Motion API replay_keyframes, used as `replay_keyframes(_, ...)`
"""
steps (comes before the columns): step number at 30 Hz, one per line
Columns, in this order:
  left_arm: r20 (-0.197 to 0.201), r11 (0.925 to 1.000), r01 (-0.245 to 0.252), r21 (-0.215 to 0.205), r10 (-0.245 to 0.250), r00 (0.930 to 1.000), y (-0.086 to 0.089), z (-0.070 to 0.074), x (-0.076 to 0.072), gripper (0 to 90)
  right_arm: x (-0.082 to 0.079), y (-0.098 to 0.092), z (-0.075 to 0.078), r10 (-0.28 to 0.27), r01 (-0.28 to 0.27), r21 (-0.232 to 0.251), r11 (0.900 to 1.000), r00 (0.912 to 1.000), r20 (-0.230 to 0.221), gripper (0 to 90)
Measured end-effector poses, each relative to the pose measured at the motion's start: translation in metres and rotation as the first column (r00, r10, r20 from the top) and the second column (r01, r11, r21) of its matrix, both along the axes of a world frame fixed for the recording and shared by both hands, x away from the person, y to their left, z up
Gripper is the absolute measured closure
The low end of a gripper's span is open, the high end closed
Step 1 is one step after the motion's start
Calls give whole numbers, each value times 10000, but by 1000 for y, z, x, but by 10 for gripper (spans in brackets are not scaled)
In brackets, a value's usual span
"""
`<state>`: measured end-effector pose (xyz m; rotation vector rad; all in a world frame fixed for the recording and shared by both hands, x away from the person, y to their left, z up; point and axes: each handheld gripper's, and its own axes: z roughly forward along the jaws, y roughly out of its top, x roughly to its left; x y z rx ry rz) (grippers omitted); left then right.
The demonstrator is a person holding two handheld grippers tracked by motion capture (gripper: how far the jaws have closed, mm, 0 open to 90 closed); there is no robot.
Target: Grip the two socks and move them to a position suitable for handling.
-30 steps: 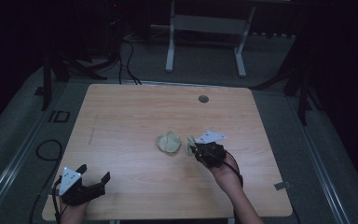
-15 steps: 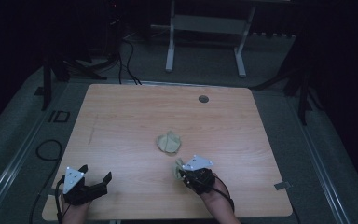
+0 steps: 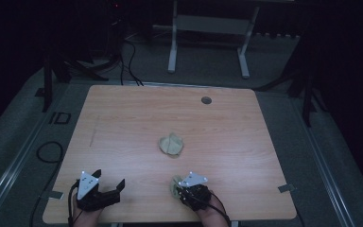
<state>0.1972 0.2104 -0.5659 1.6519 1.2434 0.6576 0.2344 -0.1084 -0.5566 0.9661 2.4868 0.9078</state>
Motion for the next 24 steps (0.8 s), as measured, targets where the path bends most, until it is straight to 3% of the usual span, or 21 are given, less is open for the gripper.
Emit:
replay_keyframes(2, 145, 9997, 252, -69, -251, 9996, -8, 0, -1, 39, 1, 3, -1, -154, 161, 387, 9991, 9997, -180, 648)
replay_keyframes(6, 198, 9980, 595, -211, -590, 9981, -17, 0, -1, 51, 3, 6, 1, 83, -55, 576, 9983, 9988, -478, 596)
replay_keyframes(7, -161, 9942, 993, -402, -1000, 9949, -25, 0, -1, 51, 2, 6, 3, 233, -188, 708, 9973, 9977, -631, 584)
replay_keyframes(8, -392, 9926, 1167, -344, -1180, 9922, -29, 1, -1, 56, -1, 6, 14, 532, -504, 758, 9958, 9980, -343, 528)
replay_keyframes(10, -369, 9845, 1745, -179, -1750, 9839, -39, 2, -2, 84, -1, 4, 25, 846, -827, 663, 9944, 9961, -264, 497)
replay_keyframes(11, -355, 9753, 2210, -25, -2210, 9746, -44, 4, -2, 93, -1, 2, 30, 971, -955, 731, 9927, 9951, -193, 494)
replay_keyframes(12, -355, 9753, 2210, -25, -2210, 9746, -44, 4, -2, 122, -1, 2, 30, 971, -955, 731, 9927, 9951, -193, 494)
replay_keyframes(13, -110, 9550, 2962, 132, -2961, 9551, -54, 5, -4, 122, 0, 0, 34, 1080, -1072, 705, 9917, 9941, -71, 486)
replay_keyframes(15, -272, 9257, 3776, 246, -3769, 9258, -67, 6, -3, 175, 6, -6, 40, 1067, -1062, 525, 9930, 9943, -59, 468)
replay_keyframes(16, -337, 9211, 3864, 482, -3852, 9222, -74, 6, -2, 220, 9, -8, 41, 1066, -1059, 646, 9923, 9943, -73, 466)
replay_keyframes(17, -402, 9073, 4161, 603, -4143, 9092, -80, 7, -2, 252, 11, -11, 42, 1167, -1159, 708, 9907, 9931, -82, 470)
replay_keyframes(18, -424, 8843, 4608, 748, -4589, 8875, -86, 8, -2, 308, 13, -12, 43, 1258, -1249, 723, 9895, 9920, -87, 472)
replay_keyframes(19, -324, 8678, 4874, 966, -4866, 8730, -91, 8, -3, 432, 14, -14, 45, 1292, -1286, 773, 9887, 9916, -25, 477)
replay_keyframes(21, -560, 8452, 5269, 895, -5239, 8499, -98, 9, 0, 591, 19, -16, 45, 1471, -1442, 885, 9856, 9887, -277, 478)
replay_keyframes(22, -732, 8364, 5399, 949, -5350, 8417, -102, 9, 2, 648, 20, -16, 45, 1389, -1363, 785, 9876, 9899, -291, 485)
replay_keyframes(23, -835, 8222, 5621, 896, -5562, 8269, -107, 9, 5, 695, 22, -16, 44, 1321, -1302, 669, 9892, 9909, -242, 527)
replay_keyframes(24, -1063, 8132, 5753, 877, -5666, 8171, -110, 9, 7, 739, 25, -16, 42, 1366, -1337, 760, 9881, 9900, -344, 560)
